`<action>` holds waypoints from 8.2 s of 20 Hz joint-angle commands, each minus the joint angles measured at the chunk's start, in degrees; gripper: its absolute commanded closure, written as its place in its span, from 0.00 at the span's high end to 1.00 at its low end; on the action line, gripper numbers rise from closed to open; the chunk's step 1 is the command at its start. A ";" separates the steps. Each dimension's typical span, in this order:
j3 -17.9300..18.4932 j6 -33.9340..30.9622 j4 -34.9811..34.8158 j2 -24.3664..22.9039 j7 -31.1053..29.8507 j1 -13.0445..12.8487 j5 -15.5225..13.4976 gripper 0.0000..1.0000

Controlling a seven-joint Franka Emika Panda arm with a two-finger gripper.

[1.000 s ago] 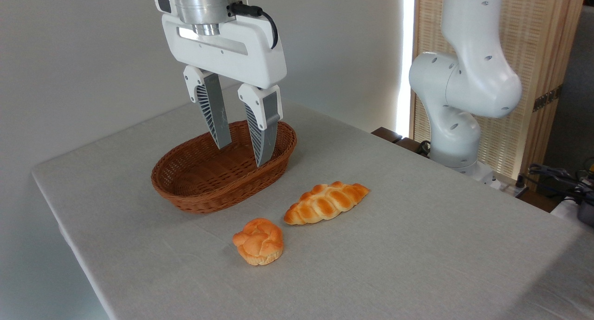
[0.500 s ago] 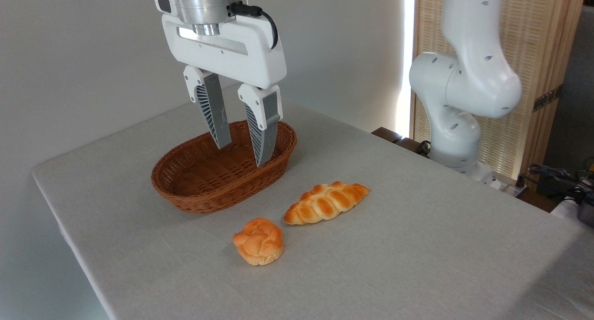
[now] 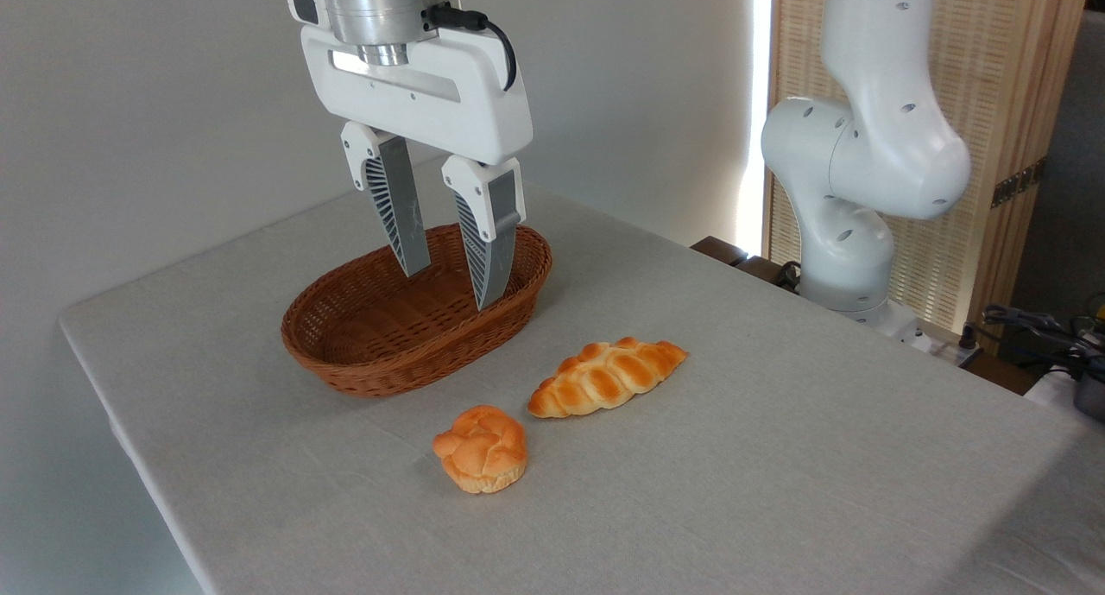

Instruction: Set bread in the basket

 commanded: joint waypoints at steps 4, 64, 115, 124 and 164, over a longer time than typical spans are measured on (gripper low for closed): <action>-0.41 -0.57 0.82 0.44 -0.49 -0.10 -0.41 1.00; 0.30 43.02 -38.64 -4.66 11.28 -5.02 5.31 0.78; -21.85 22.63 -7.36 12.84 -12.97 -4.58 3.90 1.00; -21.59 22.28 -7.18 12.31 -13.68 -4.32 3.81 1.00; -1.28 -1.19 2.31 1.76 4.34 -0.10 -0.59 1.00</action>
